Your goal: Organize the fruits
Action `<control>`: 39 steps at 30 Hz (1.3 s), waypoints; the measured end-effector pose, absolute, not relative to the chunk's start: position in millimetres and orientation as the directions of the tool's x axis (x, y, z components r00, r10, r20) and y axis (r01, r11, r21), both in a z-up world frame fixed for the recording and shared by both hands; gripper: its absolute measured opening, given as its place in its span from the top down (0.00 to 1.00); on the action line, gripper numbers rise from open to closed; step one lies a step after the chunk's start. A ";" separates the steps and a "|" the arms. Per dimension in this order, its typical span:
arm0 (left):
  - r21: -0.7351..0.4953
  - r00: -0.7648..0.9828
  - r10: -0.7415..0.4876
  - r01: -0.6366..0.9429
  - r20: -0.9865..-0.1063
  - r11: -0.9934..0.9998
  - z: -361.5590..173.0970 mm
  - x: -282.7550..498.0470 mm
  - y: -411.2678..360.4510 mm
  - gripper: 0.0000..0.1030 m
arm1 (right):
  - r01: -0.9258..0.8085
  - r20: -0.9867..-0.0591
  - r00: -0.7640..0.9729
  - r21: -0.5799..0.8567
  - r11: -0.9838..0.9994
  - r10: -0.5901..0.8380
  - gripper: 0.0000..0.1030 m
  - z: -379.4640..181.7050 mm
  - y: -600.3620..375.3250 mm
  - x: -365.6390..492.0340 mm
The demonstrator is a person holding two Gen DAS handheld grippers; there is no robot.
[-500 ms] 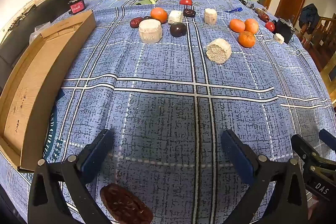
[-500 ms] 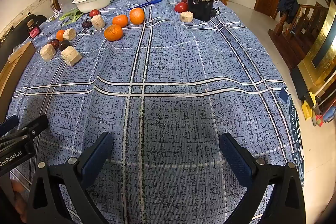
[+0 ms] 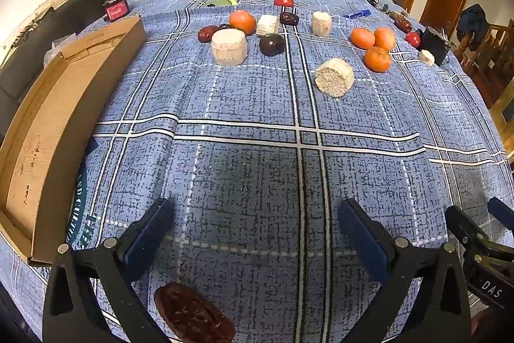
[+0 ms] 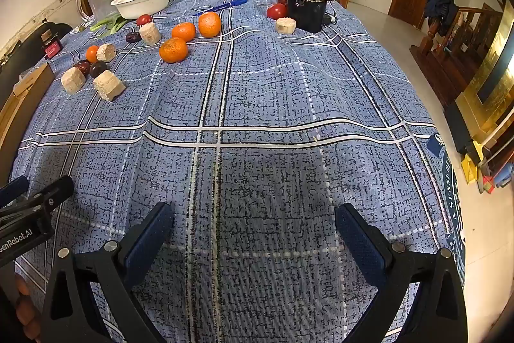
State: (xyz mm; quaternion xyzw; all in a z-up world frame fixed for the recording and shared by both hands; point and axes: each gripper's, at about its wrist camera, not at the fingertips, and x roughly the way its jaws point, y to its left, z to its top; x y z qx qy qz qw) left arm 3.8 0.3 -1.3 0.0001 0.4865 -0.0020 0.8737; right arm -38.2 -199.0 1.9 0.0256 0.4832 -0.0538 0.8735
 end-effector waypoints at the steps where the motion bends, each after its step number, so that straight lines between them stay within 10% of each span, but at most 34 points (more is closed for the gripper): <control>1: -0.002 0.528 -0.003 0.003 -0.849 1.000 -1.7 3.8 0.3 0.00 | 0.119 -0.847 0.527 -0.008 0.993 -0.070 0.01 1.9 -198.8 -38.1; 39: -0.011 0.578 -0.006 -0.006 -0.816 1.000 19.9 1.5 14.5 0.00 | 0.135 -0.845 0.531 0.009 0.991 -0.064 0.01 15.2 -187.7 -32.1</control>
